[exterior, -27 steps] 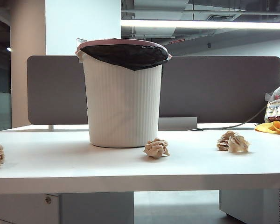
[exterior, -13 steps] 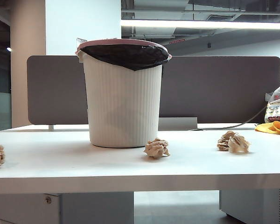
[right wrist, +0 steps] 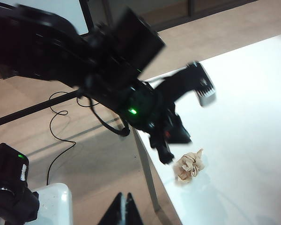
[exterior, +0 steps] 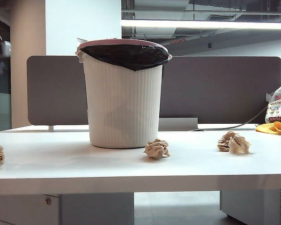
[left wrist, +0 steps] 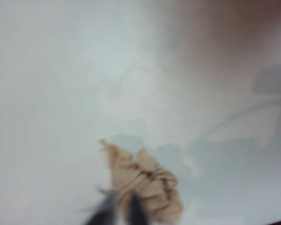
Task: Pick up all the trash on the table and put it in the trash can.
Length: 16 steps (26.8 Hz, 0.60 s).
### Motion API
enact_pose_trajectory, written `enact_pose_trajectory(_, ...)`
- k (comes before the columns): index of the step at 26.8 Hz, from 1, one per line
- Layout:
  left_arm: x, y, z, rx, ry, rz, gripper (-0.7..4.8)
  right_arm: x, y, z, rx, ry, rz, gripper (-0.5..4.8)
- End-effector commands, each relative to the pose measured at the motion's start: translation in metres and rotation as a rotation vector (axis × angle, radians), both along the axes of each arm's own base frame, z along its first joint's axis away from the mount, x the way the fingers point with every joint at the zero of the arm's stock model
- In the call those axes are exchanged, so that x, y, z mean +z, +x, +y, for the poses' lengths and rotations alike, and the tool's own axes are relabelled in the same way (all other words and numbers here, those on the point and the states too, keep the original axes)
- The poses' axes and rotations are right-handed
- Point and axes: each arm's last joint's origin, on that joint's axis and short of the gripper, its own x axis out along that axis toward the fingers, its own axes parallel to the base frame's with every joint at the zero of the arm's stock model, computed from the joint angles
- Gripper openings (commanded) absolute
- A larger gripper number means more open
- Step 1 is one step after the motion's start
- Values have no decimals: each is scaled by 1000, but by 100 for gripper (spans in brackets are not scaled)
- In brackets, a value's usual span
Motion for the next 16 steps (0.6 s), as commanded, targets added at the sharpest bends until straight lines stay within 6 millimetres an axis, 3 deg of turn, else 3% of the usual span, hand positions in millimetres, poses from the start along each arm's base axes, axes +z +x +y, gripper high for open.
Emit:
enact_pose_trajectory(1,-11,11,-3,-32,-51,24,261,3,0,0,6,19,-12,-2)
enact_pose_trajectory(4,-27,20,-3,1,-73,92,479,3,0,0,6,19,-12,-2)
enact_pose_trajectory(9,-47,26,-3,27,-82,194,479,3,0,0,3,19,-13,-2)
enact_pose_trajectory(16,-55,30,-3,48,-82,210,479,3,1,-1,-6,18,-14,-1)
